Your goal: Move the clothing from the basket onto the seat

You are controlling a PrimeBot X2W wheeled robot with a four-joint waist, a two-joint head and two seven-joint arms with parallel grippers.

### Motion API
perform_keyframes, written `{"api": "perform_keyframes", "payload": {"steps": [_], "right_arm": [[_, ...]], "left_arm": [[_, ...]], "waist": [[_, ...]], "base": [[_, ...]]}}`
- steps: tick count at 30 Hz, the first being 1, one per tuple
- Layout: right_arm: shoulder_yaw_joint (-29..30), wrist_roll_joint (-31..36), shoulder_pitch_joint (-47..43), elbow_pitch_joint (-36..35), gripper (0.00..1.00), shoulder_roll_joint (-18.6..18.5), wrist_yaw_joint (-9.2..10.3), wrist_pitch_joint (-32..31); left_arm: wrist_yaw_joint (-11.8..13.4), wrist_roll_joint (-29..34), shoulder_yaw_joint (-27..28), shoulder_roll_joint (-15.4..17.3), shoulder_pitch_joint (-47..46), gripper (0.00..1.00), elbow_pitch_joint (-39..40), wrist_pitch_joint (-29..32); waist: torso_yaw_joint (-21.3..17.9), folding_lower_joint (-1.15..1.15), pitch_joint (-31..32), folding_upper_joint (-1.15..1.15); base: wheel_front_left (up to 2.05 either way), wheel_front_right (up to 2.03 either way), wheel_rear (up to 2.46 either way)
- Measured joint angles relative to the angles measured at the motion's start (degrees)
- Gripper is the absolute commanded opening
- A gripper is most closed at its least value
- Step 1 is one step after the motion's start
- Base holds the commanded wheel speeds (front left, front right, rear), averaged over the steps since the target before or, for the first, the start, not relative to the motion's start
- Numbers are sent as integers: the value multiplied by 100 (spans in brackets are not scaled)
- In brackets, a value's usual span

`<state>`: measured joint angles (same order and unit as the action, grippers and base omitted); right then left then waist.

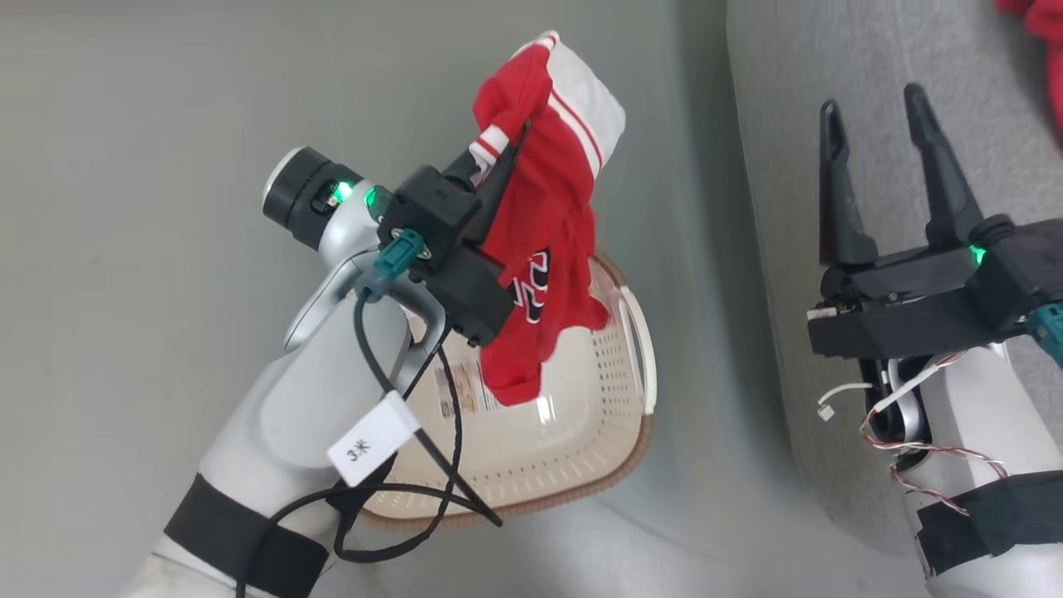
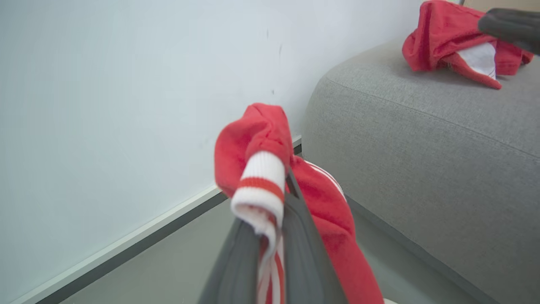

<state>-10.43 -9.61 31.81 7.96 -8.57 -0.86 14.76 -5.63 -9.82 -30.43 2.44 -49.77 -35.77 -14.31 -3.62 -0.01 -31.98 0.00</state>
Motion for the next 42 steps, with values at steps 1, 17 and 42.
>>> {"api": "perform_keyframes", "payload": {"steps": [1,17,42], "right_arm": [[-8,0,-12,44,100,-1,-20,0],[-360,0,-128,864,100,63,-304,-3],[-1729,-47,-828,2310,100,348,-621,-5]], "left_arm": [[-1,-29,27,0,10,0,67,0],[-94,-355,298,12,83,0,472,-1],[-145,-826,-221,-32,608,0,-20,47]], "waist": [[23,0,81,0],[273,0,1312,0],[551,1,3311,0]], "base": [[0,0,0],[0,0,0],[0,0,0]]}}
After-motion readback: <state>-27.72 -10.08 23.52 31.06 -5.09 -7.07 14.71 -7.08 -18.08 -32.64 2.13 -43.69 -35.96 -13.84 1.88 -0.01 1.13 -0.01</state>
